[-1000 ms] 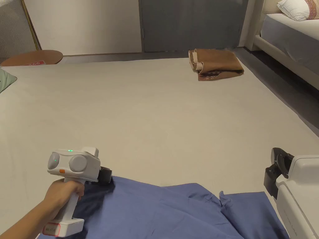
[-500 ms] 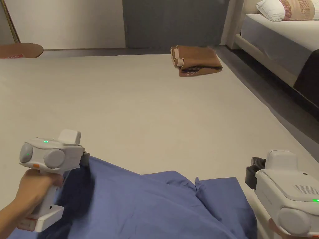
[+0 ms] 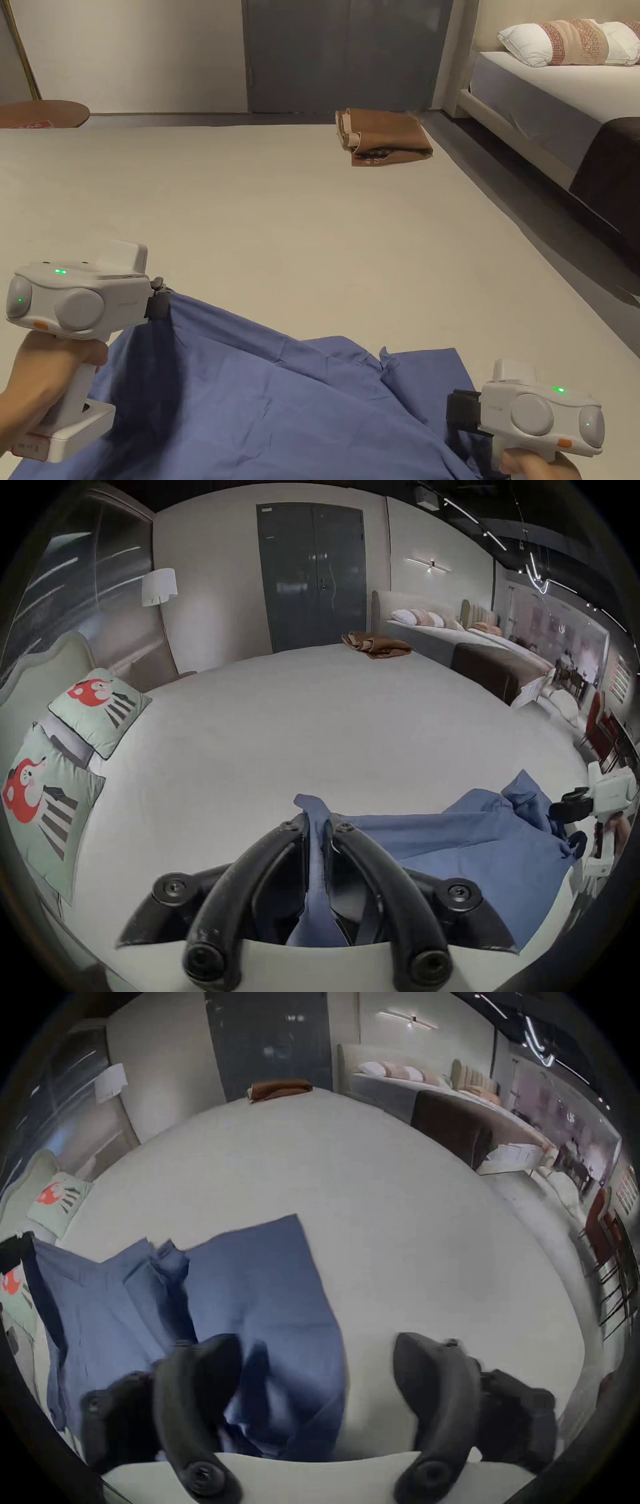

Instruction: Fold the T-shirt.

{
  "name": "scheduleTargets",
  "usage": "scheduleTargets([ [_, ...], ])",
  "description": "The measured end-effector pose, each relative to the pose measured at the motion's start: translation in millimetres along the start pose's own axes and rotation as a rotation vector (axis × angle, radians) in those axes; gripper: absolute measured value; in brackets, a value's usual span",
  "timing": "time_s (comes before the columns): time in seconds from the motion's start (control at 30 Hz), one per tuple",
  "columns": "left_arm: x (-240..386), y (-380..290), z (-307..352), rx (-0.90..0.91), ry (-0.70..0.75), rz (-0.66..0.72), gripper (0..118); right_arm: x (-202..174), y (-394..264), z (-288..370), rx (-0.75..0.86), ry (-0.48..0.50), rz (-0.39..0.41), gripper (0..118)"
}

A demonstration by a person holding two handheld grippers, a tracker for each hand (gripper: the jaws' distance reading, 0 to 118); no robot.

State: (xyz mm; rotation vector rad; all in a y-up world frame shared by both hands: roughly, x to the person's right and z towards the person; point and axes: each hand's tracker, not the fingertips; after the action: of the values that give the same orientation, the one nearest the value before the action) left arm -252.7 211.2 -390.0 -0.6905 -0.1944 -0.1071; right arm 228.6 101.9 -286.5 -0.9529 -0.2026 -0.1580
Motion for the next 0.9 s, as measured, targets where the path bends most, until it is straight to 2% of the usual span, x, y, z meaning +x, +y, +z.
scheduleTargets([
  [0.1,1.7,-2.0,2.7,0.002,-0.002,0.003,2,-6.9,-4.2,-6.2,-0.026,0.010,0.040,65],
  [0.17,0.8,-3.2,3.8,0.002,-0.003,0.005,2,-8.5,-9.0,-5.3,-0.026,0.004,0.034,63],
  [0.2,2.1,-3.9,5.0,0.003,-0.001,0.006,2,-8.3,-10.2,-5.3,-0.020,-0.002,0.032,58],
  [0.27,1.1,-5.2,7.1,0.004,0.000,0.012,2,-10.1,-12.3,1.2,0.006,-0.036,0.085,41],
  [0.33,0.2,-6.2,8.5,0.006,0.001,0.020,2,-12.9,-16.5,5.5,0.023,-0.024,0.157,3],
  [0.43,-2.7,-7.6,12.4,0.011,0.008,0.032,2,-11.5,-16.4,11.9,0.064,-0.027,0.158,3],
  [0.57,-7.5,-8.9,22.7,0.027,0.024,0.046,2,-8.1,-2.1,44.3,0.212,-0.022,0.144,2],
  [0.63,-12.7,-7.1,30.0,0.051,0.042,0.062,2,-11.3,11.6,62.9,0.290,-0.035,0.187,2],
  [0.73,-25.8,1.7,45.5,0.100,0.070,0.106,2,-22.9,41.5,89.4,0.452,-0.113,0.300,2],
  [0.9,-48.9,31.6,78.6,0.208,0.137,0.153,2,-42.4,107.0,121.6,0.604,-0.090,0.330,2],
])
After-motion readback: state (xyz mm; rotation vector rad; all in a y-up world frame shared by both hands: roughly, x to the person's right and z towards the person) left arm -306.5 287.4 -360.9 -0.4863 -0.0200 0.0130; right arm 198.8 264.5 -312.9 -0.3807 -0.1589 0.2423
